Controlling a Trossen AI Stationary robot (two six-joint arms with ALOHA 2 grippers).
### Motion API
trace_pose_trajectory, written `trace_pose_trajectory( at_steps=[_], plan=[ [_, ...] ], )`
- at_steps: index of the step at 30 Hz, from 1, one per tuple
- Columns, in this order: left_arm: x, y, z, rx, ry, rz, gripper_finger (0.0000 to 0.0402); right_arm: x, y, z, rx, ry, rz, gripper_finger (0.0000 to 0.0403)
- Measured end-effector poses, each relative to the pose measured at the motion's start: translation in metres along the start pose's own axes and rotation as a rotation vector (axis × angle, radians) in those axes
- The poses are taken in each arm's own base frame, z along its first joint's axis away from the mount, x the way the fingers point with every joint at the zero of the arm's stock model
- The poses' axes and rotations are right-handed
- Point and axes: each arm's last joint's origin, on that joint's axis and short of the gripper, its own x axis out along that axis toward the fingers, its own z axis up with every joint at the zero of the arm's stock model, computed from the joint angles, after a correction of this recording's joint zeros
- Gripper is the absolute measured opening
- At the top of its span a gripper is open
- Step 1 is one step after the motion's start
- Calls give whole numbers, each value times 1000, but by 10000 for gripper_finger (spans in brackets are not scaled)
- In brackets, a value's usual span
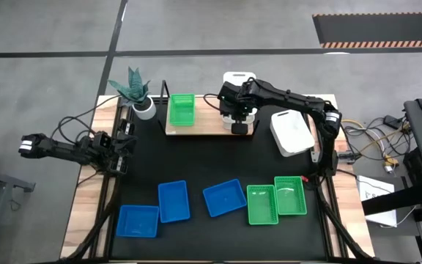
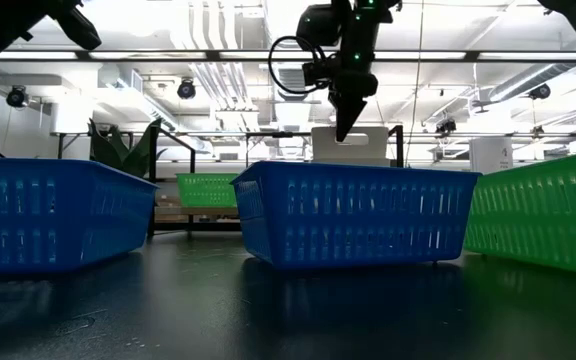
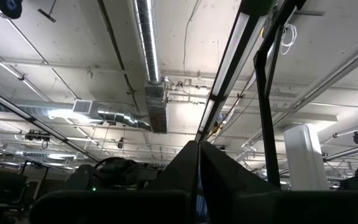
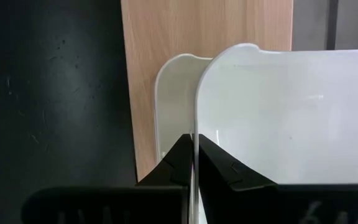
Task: Stack baskets on shelf by color
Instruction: Stack the left white bin on top of the white bin on the shelf
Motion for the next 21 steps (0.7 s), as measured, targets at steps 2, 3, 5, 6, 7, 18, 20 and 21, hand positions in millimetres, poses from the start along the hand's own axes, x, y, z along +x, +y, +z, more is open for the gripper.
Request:
trace_pose_trajectory(
  at_steps=[2,3,5,6,7,18,20,21],
  plan=[
    [0,0,0,0,0,0,0,0,0,0,0,3,1,8],
    [0,0,0,0,0,0,0,0,0,0,-1,4,2,8],
    [0,0,0,0,-1,0,0,0,0,0,-1,5,2,8],
    [0,0,0,0,0,0,0,0,0,-1,-1,6,3,8],
    [0,0,0,0,0,0,0,0,0,-1,-1,7,4,8],
    [0,0,0,8,0,0,0,-1,8,2,-26,-7,54,8],
    [0,0,0,8,0,0,0,-1,8,2,-27,-8,57,8],
    [0,0,0,8,1,0,0,-1,8,2,-26,-8,57,9]
  ],
)
